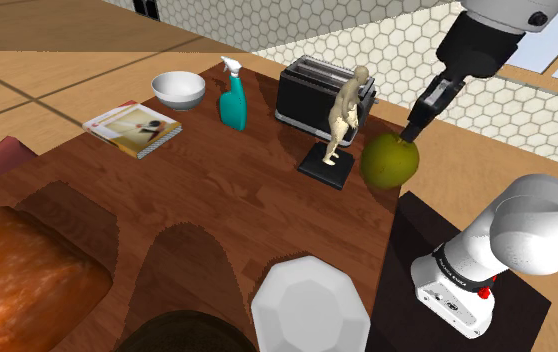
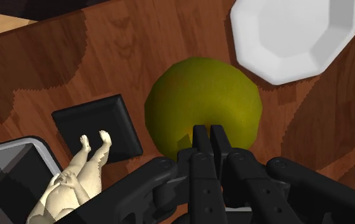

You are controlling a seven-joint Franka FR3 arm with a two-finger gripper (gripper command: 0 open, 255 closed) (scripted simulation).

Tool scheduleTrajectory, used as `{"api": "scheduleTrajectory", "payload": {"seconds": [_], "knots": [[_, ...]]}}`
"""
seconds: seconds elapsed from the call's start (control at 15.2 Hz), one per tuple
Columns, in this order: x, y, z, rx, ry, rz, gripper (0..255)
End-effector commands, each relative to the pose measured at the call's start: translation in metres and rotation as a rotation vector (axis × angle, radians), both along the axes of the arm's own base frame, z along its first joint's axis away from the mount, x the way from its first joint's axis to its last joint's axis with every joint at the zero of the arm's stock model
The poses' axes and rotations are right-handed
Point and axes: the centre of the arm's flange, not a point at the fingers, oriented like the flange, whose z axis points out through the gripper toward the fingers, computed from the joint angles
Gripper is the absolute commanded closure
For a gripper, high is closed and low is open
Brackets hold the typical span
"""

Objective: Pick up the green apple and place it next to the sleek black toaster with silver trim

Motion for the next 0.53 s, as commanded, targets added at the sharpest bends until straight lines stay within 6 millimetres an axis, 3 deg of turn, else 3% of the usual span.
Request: {"api": "scheduleTrajectory", "payload": {"seconds": [0.0,0.46], "knots": [[0.0,0.0,0.011,0.0,0.0,0.0,255],[-0.001,0.0,0.044,0.0,0.0,0.0,255]]}}
